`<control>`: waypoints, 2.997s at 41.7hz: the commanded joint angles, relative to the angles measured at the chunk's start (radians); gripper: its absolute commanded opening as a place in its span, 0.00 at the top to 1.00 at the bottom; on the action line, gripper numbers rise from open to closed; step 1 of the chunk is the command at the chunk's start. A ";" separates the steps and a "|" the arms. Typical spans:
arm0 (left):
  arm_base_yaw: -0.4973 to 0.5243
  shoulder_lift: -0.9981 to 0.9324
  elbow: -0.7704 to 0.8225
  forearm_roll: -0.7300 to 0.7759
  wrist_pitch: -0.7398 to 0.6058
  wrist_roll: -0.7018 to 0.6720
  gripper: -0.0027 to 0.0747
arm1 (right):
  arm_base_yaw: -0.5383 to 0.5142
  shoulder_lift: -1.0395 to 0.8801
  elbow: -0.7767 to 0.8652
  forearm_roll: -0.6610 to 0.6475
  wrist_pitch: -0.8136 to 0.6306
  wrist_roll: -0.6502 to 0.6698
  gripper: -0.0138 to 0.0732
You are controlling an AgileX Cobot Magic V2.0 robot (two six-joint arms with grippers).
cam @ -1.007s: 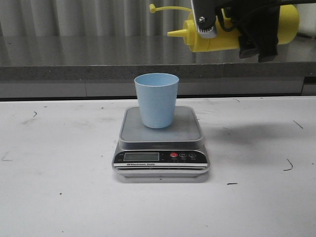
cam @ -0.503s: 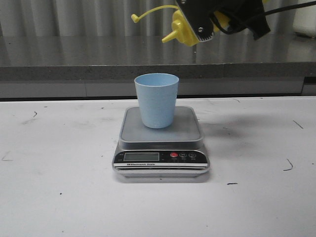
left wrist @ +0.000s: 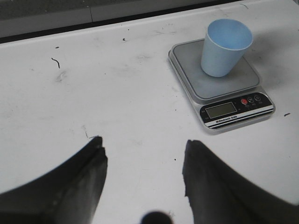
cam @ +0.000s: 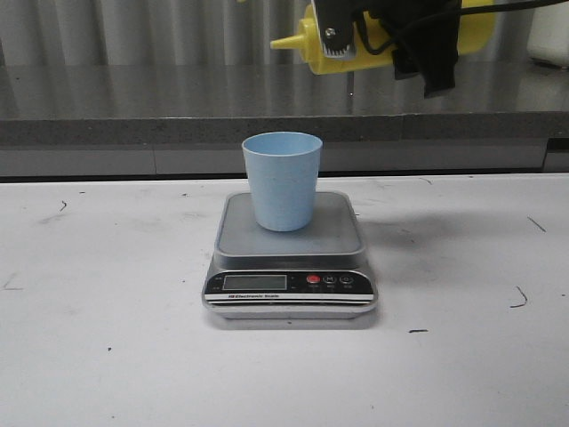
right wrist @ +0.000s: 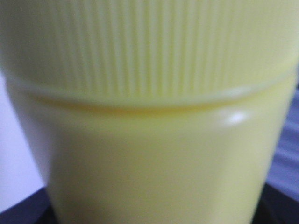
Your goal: Pour seasoning into cup on scale with both arms
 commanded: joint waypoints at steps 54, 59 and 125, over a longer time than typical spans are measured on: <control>0.001 -0.003 -0.028 -0.008 -0.070 -0.008 0.49 | -0.306 -0.141 0.655 1.015 -1.412 0.128 0.51; 0.001 -0.003 -0.028 -0.008 -0.070 -0.008 0.49 | -0.306 -0.065 0.655 1.076 -1.520 0.122 0.51; 0.001 -0.003 -0.028 -0.008 -0.070 -0.008 0.49 | -0.325 0.013 0.764 1.300 -1.555 0.063 0.09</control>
